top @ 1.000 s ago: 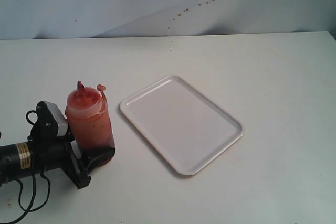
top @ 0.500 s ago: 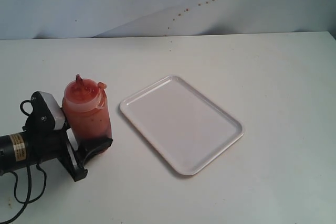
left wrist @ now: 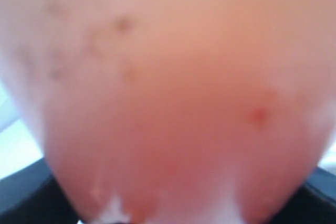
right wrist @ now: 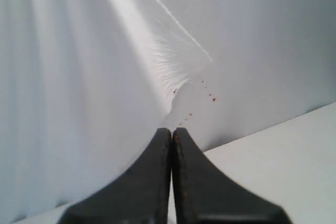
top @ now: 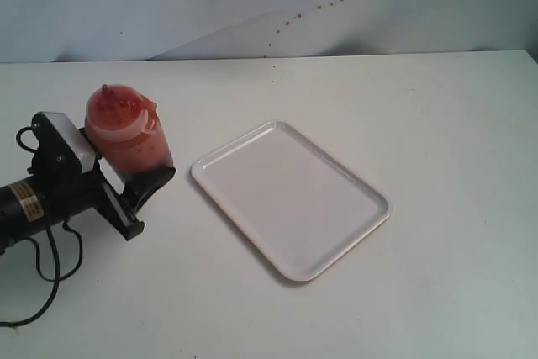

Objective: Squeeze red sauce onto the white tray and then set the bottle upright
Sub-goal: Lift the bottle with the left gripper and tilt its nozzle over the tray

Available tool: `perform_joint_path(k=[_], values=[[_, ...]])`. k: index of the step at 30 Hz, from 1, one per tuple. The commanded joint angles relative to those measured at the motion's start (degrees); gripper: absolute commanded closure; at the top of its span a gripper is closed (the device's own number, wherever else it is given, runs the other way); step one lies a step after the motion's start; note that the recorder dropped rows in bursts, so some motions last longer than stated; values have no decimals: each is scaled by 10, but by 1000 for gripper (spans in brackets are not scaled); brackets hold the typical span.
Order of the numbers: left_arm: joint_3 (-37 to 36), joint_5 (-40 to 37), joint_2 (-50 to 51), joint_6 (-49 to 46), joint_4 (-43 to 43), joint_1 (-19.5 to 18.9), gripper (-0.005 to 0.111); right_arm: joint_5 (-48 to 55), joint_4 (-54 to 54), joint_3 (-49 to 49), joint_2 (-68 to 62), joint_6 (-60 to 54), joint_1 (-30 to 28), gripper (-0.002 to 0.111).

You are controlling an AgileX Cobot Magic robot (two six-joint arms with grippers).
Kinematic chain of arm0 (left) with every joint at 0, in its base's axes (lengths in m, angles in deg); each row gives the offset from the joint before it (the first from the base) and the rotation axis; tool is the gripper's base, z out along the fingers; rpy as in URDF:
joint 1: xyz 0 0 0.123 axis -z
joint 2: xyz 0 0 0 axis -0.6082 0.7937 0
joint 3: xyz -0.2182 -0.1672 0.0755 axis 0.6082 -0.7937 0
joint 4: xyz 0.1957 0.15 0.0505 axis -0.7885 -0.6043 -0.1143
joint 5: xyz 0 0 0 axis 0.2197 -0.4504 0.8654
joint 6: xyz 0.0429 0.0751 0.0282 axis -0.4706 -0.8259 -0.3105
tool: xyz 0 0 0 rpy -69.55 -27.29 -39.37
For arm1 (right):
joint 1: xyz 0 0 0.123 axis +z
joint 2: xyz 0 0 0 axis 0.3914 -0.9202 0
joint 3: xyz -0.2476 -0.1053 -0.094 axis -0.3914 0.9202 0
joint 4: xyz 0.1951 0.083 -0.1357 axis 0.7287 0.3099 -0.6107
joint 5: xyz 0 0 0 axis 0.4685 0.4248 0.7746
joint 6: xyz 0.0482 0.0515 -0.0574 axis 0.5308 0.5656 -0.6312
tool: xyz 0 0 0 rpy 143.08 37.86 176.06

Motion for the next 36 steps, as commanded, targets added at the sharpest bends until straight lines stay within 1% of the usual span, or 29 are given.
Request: perform_joint_path(k=[1,2,3,4,5,9,13,14,15,16,17,18,19,20,21,22,24,25,28,29,30,32,36], values=[[48,39,-10,0,-5,0,107,121,358,-4,3,-429,3,108],[61,38,-10,0,-9,0,107,181,449,-4,3,-568,3,108],[69,32,-10,0,-9,0,107,218,521,-4,3,-647,3,108],[77,24,-10,0,-9,0,107,253,529,-4,3,-706,3,108],[86,20,-10,0,-9,0,107,263,529,-15,3,-725,2,108],[114,-11,-10,0,-12,7,107,229,529,-16,-32,-709,2,108],[154,-81,-10,-2,-5,42,107,253,529,-20,-130,-733,2,108],[170,-127,-10,-5,2,59,107,259,529,-29,-173,-736,2,108],[181,-154,-10,-5,3,68,107,263,523,-38,-196,-736,2,108],[200,-206,-10,-5,3,84,107,263,517,-57,-242,-736,2,108],[211,-233,-10,-7,3,92,107,262,517,-67,-263,-736,2,108],[228,-277,-10,-21,5,105,107,262,517,-85,-299,-736,2,108],[236,-300,-10,-26,13,112,107,263,517,-95,-317,-736,2,108],[248,-336,-10,-48,46,125,107,266,516,-106,-348,-736,2,108],[254,-350,-10,-66,70,132,107,266,516,-109,-363,-737,2,108],[260,-370,-10,-107,128,145,107,266,523,-115,-392,-752,2,108],[268,-384,-10,-203,214,163,107,268,529,-116,-429,-795,2,108],[269,-391,-10,-277,265,174,107,292,529,-118,-452,-819,2,108],[269,-389,-9,-421,369,196,107,365,529,-130,-499,-855,2,108],[269,-383,-9,-484,418,205,107,397,529,-138,-521,-876,2,108],[269,-371,-8,-559,481,215,107,425,529,-145,-551,-925,2,108],[269,-343,0,-638,540,227,107,429,529,-156,-588,-941,2,108],[269,-272,21,-731,616,240,107,426,529,-187,-658,-941,2,108]])
